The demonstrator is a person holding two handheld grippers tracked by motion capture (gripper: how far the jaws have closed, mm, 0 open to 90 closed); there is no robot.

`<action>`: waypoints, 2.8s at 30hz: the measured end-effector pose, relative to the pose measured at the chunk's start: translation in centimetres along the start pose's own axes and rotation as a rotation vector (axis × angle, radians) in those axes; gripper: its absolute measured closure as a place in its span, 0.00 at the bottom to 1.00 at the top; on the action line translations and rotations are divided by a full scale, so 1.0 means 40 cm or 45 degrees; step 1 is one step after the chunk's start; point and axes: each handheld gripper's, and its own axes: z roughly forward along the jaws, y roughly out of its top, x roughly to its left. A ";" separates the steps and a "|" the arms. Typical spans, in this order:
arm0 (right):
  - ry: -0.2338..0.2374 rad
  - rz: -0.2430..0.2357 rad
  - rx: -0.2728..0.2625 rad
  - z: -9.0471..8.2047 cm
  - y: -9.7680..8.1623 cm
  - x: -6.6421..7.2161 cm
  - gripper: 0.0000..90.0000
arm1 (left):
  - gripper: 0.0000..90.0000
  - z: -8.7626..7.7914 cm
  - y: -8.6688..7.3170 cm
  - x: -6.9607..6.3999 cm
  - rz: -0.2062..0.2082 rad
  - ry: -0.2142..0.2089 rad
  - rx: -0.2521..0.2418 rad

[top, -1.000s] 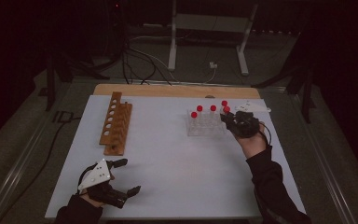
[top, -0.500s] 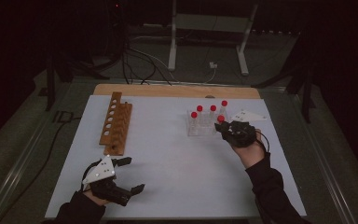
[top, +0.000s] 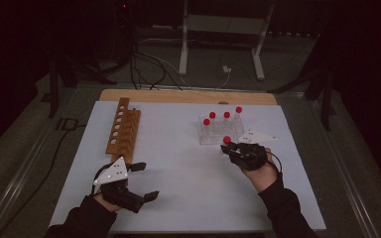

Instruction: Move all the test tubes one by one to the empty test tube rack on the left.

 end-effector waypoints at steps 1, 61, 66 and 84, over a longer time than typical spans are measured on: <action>0.003 -0.008 0.004 0.001 -0.003 0.006 0.83 | 0.00 0.001 0.004 0.001 -0.003 -0.008 -0.001; 0.220 -0.144 0.037 0.026 -0.014 0.160 0.83 | 0.57 0.266 0.215 -0.046 0.199 -0.078 -0.004; 0.224 -0.140 0.035 0.025 -0.014 0.159 0.83 | 0.65 0.278 0.212 -0.047 0.221 -0.075 0.027; 0.221 -0.130 0.031 0.022 -0.013 0.156 0.83 | 0.80 0.284 0.213 -0.041 0.239 -0.103 0.058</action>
